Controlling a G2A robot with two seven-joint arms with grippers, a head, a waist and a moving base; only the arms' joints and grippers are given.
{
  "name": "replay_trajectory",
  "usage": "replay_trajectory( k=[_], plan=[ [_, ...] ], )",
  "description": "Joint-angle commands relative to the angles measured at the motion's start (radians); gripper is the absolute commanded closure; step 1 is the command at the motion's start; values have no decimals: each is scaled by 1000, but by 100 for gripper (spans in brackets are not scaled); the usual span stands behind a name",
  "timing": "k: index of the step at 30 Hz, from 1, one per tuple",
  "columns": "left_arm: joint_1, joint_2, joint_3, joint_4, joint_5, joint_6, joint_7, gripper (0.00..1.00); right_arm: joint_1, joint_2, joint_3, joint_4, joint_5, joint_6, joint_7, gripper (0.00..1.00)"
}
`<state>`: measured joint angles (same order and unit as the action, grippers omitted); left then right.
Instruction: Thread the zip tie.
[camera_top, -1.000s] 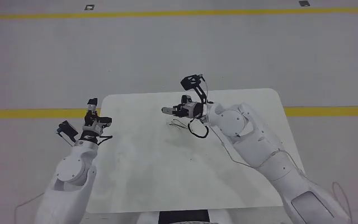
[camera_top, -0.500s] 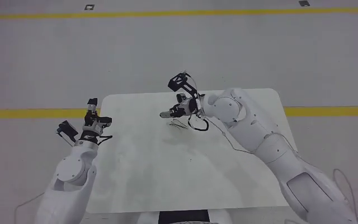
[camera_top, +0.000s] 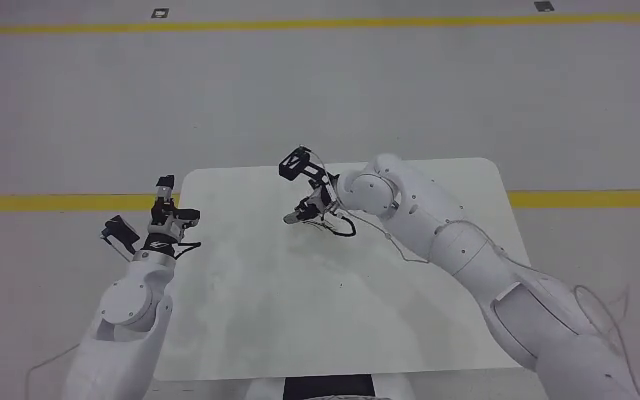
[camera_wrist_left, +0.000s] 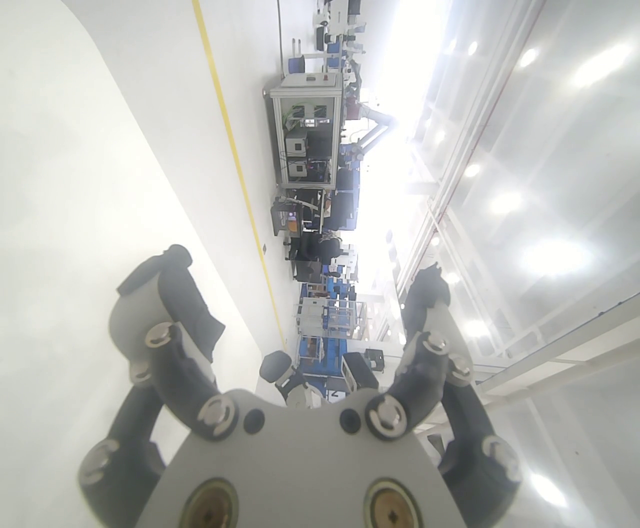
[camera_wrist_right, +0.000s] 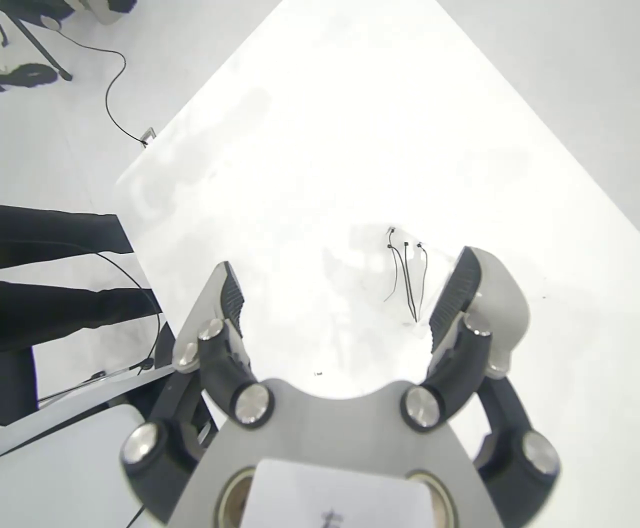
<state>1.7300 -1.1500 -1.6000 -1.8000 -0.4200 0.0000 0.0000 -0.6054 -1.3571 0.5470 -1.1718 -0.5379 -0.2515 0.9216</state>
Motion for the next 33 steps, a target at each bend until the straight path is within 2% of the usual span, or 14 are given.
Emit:
replay_trajectory(
  k=[1, 3, 4, 6, 7, 9, 12, 14, 23, 28, 33],
  plan=[
    [0, 0, 0, 0, 0, 0, 0, 0, 0, 0, 0, 0, 0, 0, 0, 0],
    [0, 0, 0, 0, 0, 0, 0, 0, 2, -1, -11, -1, -19, -5, 21, 0],
    [0, 0, 0, 0, 0, 0, 0, 0, 17, -4, -34, -2, -63, -5, 75, 0],
    [0, 0, 0, 0, 0, 0, 0, 0, 43, -18, -65, 11, -85, 2, 155, 0],
    [0, 0, 0, 0, 0, 0, 0, 0, 57, -30, -82, 29, -89, 17, 188, 0],
    [0, 0, 0, 0, 0, 0, 0, 0, 78, -53, -110, 61, -70, 6, 238, 0],
    [0, 0, 0, 0, 0, 0, 0, 0, 103, -95, -144, 128, -26, 7, 268, 0],
    [0, 0, 0, 0, 0, 0, 0, 0, 114, -114, -158, 162, -17, -2, 265, 0],
    [0, 0, 0, 0, 0, 0, 0, 0, 114, -114, -158, 162, -17, -2, 265, 0],
    [0, 0, 0, 0, 0, 0, 0, 0, 102, -134, -178, 181, -106, 86, 157, 0],
    [0, 0, 0, 0, 0, 0, 0, 0, 99, -166, -196, 222, -148, 126, 105, 0]
  ],
)
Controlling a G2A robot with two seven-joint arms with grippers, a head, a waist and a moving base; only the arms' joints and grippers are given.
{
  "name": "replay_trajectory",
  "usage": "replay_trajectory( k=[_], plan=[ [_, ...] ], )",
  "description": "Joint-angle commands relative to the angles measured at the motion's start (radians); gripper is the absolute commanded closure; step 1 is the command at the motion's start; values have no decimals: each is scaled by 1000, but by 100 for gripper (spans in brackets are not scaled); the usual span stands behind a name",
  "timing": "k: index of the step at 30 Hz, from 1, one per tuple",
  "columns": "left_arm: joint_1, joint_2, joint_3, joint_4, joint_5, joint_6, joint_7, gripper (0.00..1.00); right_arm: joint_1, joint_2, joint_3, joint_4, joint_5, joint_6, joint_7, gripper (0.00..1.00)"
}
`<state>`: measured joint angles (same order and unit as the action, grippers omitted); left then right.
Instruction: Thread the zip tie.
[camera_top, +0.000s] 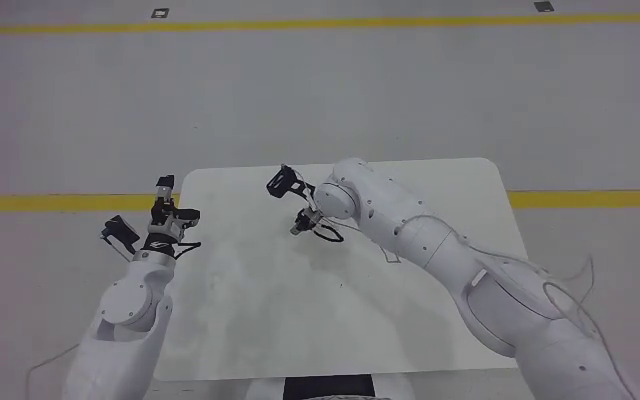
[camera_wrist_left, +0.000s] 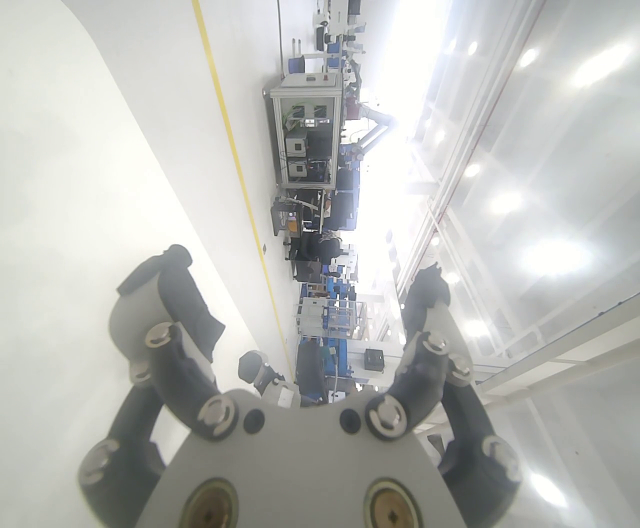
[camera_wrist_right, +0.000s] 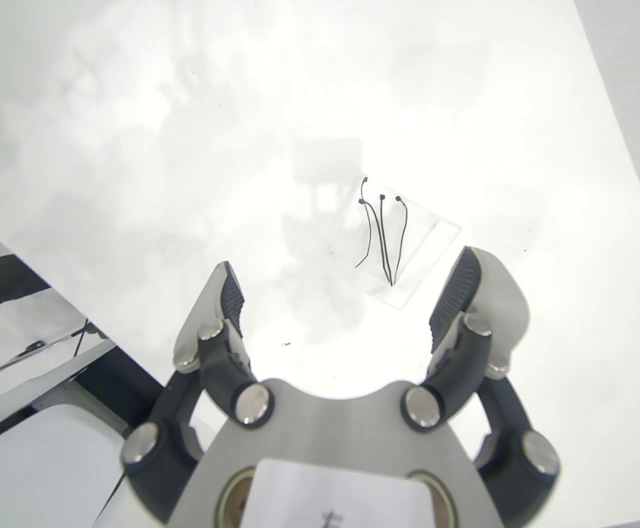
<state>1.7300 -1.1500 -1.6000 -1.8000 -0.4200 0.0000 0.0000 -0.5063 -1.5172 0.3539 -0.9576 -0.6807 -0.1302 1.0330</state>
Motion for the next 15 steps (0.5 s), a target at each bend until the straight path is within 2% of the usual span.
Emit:
replay_trajectory(
  k=[1, 4, 6, 15],
  plan=[
    [0, 0, 0, 0, 0, 0, 0, 0, -2, -12, -8, 19, -10, 8, -9, 0],
    [0, 0, 0, 0, 0, 0, 0, 0, -4, -37, -26, 64, -26, 24, 0, 0],
    [0, 0, 0, 0, 0, 0, 0, 0, 9, -50, -30, 83, -31, 8, 14, 0],
    [0, 0, 0, 0, 0, 0, 0, 0, 5, -50, -32, 80, -32, -1, 9, 0]
  ],
)
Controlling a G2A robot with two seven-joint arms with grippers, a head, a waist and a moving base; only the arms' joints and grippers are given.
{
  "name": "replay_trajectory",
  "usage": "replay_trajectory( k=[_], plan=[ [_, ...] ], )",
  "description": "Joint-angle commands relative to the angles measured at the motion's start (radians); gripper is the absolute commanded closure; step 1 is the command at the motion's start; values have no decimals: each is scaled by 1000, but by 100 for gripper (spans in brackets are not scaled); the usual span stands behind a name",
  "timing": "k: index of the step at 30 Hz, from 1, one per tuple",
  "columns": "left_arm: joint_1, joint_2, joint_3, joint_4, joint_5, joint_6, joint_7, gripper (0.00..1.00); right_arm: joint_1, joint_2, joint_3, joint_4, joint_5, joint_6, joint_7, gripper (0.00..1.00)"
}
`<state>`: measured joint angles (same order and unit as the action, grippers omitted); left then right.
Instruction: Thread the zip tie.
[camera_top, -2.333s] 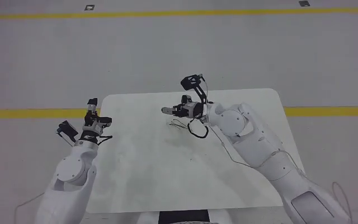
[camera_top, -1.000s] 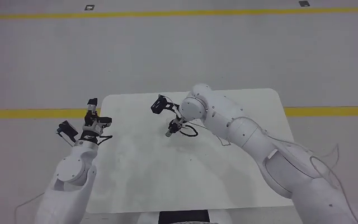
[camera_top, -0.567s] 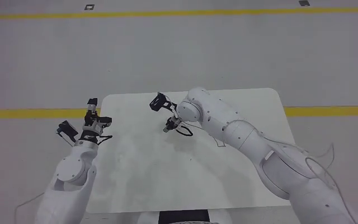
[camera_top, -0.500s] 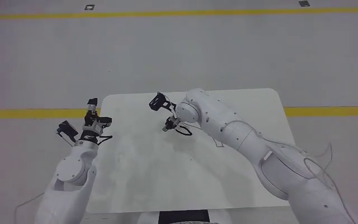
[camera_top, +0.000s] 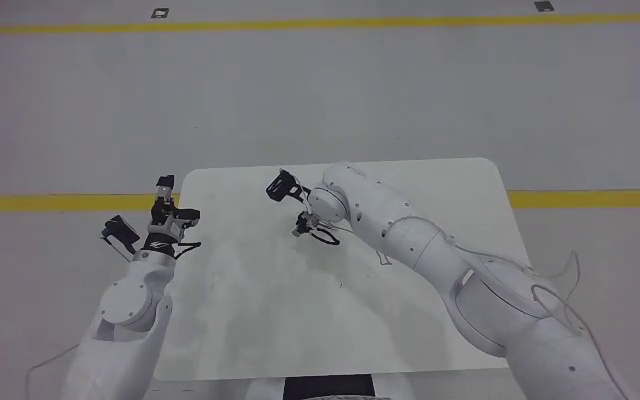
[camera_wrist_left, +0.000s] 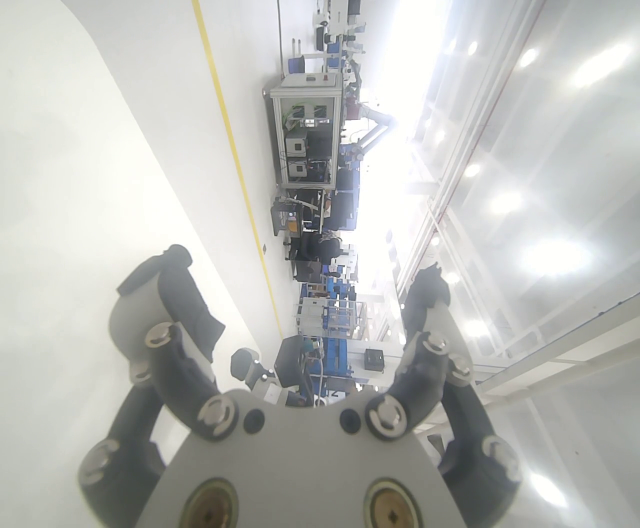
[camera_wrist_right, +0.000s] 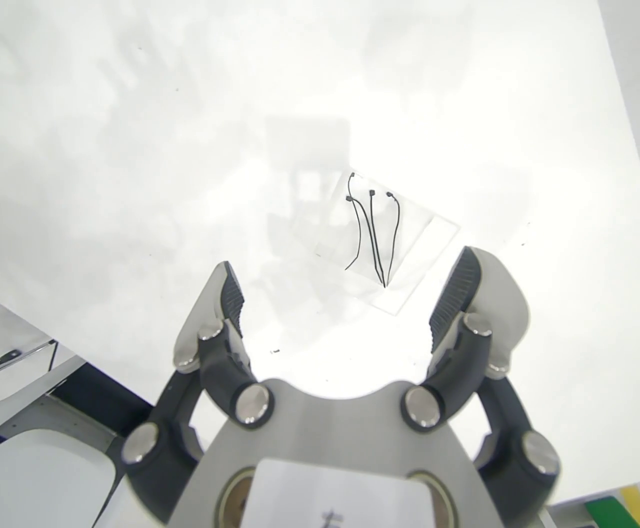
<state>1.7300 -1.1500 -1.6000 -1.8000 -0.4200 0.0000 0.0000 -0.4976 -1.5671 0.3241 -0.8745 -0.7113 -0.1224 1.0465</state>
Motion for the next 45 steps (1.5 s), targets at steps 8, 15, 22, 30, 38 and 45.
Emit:
replay_trajectory(
  k=[8, 15, 22, 30, 38, 45],
  plan=[
    [0, 0, 0, 0, 0, 0, 0, 0, -17, -12, 6, 35, 1, -64, -19, 0],
    [0, 0, 0, 0, 0, 0, 0, 0, -15, -11, 10, 32, 1, -62, -30, 0],
    [0, 0, 0, 0, 0, 0, 0, 0, -15, -1, 25, 21, -87, -36, -30, 60],
    [0, 0, 0, 0, 0, 0, 0, 0, -37, -4, 31, 25, -151, -24, -32, 85],
    [0, 0, 0, 0, 0, 0, 0, 0, -60, -26, 29, 75, -178, -33, -49, 83],
    [0, 0, 0, 0, 0, 0, 0, 0, -65, -54, 27, 130, -182, -68, -64, 82]
  ],
)
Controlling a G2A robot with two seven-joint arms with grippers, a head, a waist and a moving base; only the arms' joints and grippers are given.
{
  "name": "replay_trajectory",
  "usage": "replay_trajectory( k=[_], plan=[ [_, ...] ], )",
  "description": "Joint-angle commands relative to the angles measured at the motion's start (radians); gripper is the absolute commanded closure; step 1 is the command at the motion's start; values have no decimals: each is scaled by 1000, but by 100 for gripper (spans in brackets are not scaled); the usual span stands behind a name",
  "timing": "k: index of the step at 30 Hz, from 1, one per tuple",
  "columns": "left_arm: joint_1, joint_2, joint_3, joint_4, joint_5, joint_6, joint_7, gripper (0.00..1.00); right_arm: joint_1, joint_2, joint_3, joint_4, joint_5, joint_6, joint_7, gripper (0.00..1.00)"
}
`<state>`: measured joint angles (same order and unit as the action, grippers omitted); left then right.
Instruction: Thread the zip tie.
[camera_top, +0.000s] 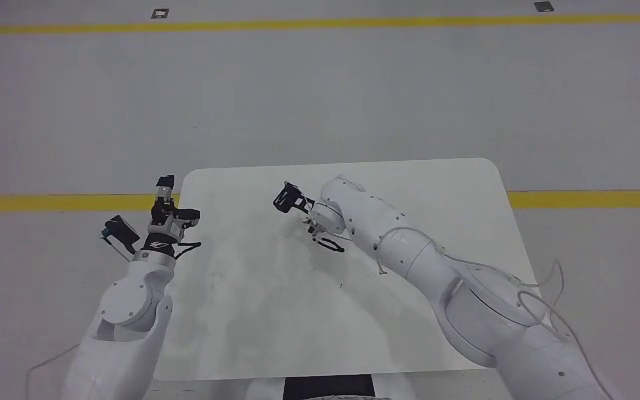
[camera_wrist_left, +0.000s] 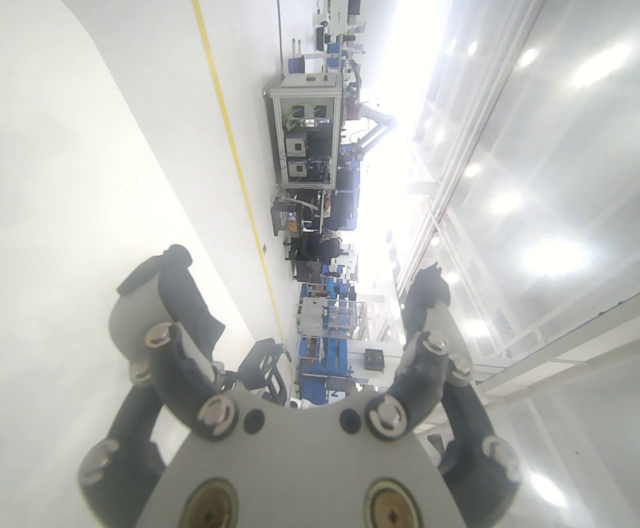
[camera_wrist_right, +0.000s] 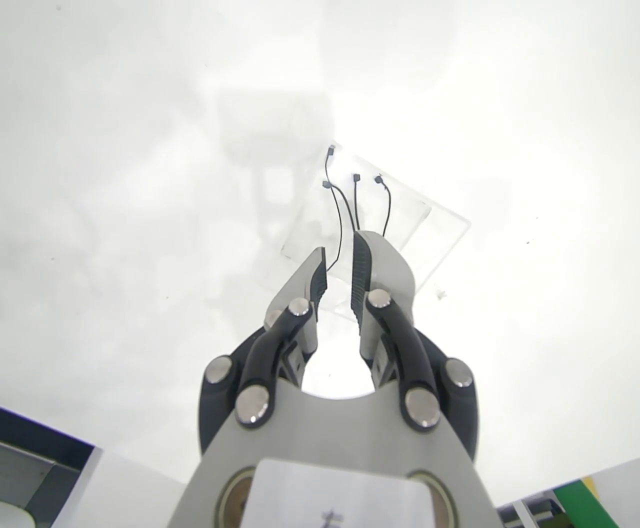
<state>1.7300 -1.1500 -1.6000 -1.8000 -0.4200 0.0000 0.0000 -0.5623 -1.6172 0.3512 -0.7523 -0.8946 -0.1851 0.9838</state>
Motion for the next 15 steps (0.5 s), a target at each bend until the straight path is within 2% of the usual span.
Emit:
replay_trajectory(
  k=[1, 5, 7, 15],
  plan=[
    [0, 0, 0, 0, 0, 0, 0, 0, -1, -8, 0, 15, 3, -10, -2, 81],
    [0, 0, 0, 0, 0, 0, 0, 0, -2, -26, 0, 38, 12, -44, -2, 76],
    [0, 0, 0, 0, 0, 0, 0, 0, -2, -34, 2, 49, 21, -74, -12, 76],
    [0, 0, 0, 0, 0, 0, 0, 0, 4, -60, 4, 94, 24, -129, -5, 76]
  ],
)
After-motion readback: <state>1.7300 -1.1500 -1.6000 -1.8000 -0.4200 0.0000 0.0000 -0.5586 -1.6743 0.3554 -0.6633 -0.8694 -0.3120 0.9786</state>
